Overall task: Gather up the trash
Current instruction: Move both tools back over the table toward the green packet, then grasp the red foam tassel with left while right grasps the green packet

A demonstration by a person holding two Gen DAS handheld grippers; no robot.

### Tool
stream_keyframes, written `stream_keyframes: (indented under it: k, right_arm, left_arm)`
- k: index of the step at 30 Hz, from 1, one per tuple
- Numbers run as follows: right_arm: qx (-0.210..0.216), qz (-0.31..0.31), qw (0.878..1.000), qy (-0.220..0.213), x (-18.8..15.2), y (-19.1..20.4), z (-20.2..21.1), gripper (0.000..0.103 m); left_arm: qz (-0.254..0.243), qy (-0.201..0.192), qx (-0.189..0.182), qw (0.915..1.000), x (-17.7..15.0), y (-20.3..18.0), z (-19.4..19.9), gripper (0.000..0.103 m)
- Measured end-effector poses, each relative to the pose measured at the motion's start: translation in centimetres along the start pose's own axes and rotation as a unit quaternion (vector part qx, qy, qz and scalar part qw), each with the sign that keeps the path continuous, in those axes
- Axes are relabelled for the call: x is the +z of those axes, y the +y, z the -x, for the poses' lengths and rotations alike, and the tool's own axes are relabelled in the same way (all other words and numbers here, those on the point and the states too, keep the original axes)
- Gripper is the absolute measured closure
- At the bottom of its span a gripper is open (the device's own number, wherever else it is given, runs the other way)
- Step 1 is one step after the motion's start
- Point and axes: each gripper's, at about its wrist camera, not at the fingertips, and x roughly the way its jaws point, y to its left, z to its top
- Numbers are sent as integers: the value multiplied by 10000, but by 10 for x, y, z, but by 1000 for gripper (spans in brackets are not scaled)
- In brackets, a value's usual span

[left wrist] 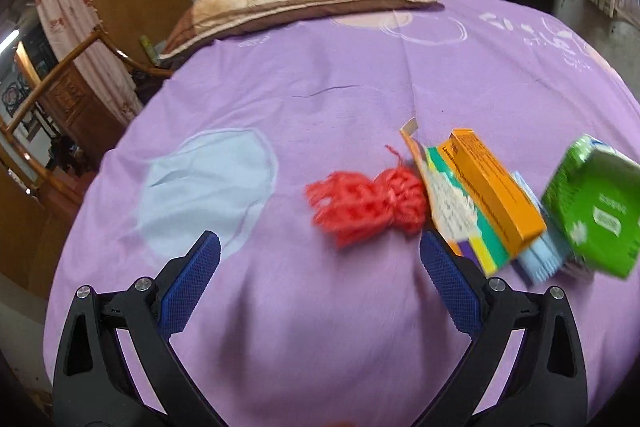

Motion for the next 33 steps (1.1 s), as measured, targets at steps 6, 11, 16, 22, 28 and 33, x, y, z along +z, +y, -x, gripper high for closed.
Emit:
stream_keyframes:
  k: [6,11,16,22,28,33]
  right_arm:
    - [-95,-96,9999,86,1,-3,-1,14]
    - [-145,-238,9996,60,1,-10,-3,14]
    - [-250,-114,9996,17,0,-5,-5,14]
    - [50,-166,9997,189,0,9,-15,14]
    - [323,71,9987,376,28,46,-41,14]
    - [354,148,9987,337,53,68,-71,14]
  left_arm:
    - [30,29,-106,9999,27,-16,-29,7]
    - [252,121,-388,9989,22,-6,-43,7]
    - [568,332,-363,9972,21,11,-52,7]
    - [638,381,-381,9965,18,14,-56,5]
    - [648,336,-369,9967,16,13,-55,5]
    - [652,338,-366,9966,16,14,-55,5]
